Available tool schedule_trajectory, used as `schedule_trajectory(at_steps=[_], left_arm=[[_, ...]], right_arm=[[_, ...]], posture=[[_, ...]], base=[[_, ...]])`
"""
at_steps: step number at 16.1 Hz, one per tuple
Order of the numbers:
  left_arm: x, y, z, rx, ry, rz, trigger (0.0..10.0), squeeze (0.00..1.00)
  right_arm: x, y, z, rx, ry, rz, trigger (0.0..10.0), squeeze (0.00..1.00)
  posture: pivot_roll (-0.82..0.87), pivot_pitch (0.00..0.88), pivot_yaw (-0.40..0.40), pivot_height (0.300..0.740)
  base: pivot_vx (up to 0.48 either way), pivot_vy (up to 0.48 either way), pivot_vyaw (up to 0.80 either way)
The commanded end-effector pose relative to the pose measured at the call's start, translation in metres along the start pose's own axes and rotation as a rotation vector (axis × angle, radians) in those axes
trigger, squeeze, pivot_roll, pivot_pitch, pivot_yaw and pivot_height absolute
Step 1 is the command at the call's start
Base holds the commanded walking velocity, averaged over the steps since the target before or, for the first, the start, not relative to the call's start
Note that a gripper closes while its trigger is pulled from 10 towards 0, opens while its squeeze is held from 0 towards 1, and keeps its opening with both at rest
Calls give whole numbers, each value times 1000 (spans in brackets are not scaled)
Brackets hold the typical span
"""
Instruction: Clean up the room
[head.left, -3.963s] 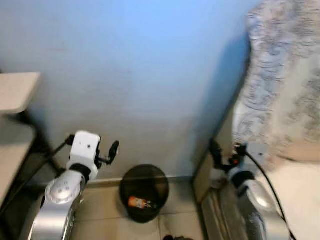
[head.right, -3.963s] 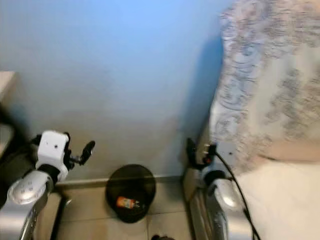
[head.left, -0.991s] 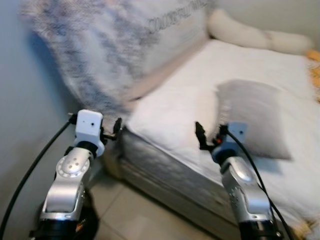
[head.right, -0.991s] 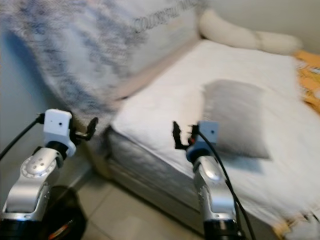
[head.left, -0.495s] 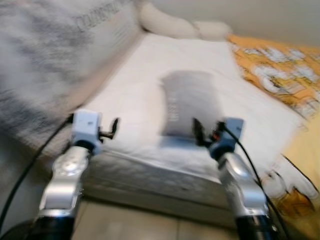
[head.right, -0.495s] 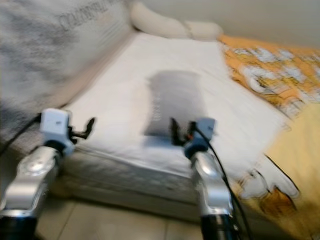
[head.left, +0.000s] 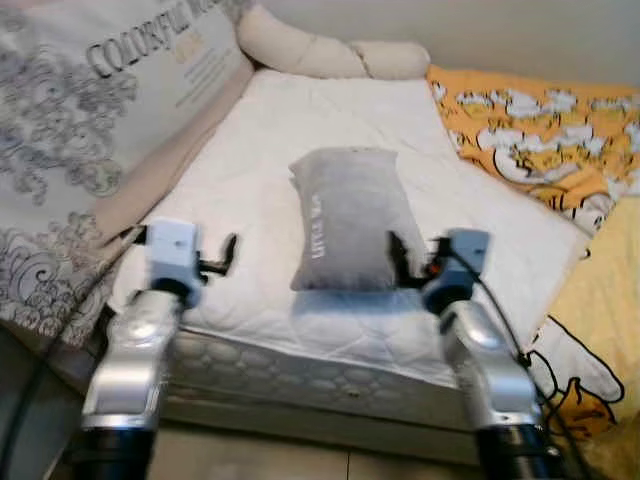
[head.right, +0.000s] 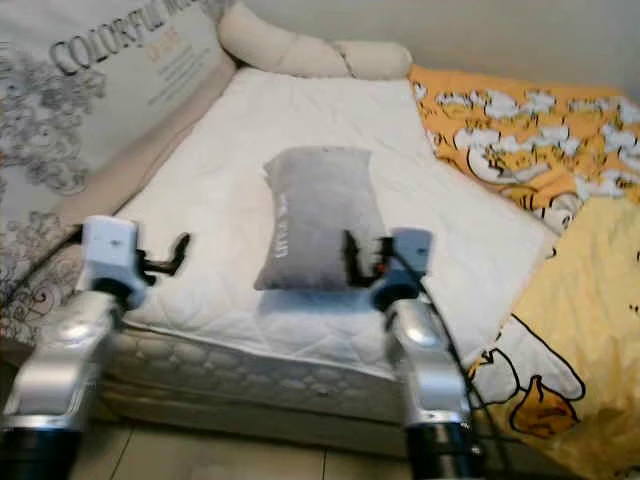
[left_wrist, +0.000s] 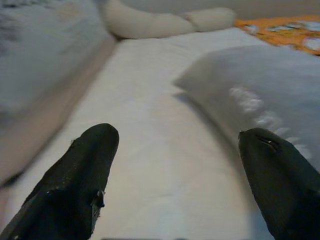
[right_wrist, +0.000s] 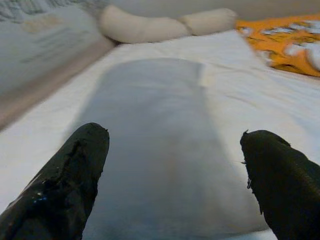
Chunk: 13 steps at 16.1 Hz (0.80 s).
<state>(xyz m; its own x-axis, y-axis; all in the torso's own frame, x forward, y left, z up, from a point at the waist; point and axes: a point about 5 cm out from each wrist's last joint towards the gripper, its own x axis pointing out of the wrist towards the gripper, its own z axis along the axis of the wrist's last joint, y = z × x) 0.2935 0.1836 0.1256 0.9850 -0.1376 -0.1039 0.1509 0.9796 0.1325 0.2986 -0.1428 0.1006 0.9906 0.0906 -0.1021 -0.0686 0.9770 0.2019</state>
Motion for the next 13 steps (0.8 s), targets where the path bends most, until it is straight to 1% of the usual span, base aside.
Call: schedule_trajectory(at_steps=[1,13], left_arm=[[0,3,3,15,-8,10,10000,0],[0,4,4,19,-9,13,10000,0]], right_arm=[[1,1,2,-5,-5,2,10000,0],[-1,2,-2,-15,11,15,10000,0]], posture=[[73,0,-20,740],[78,0,-22,740]], base=[[307,0,0],[307,0,0]])
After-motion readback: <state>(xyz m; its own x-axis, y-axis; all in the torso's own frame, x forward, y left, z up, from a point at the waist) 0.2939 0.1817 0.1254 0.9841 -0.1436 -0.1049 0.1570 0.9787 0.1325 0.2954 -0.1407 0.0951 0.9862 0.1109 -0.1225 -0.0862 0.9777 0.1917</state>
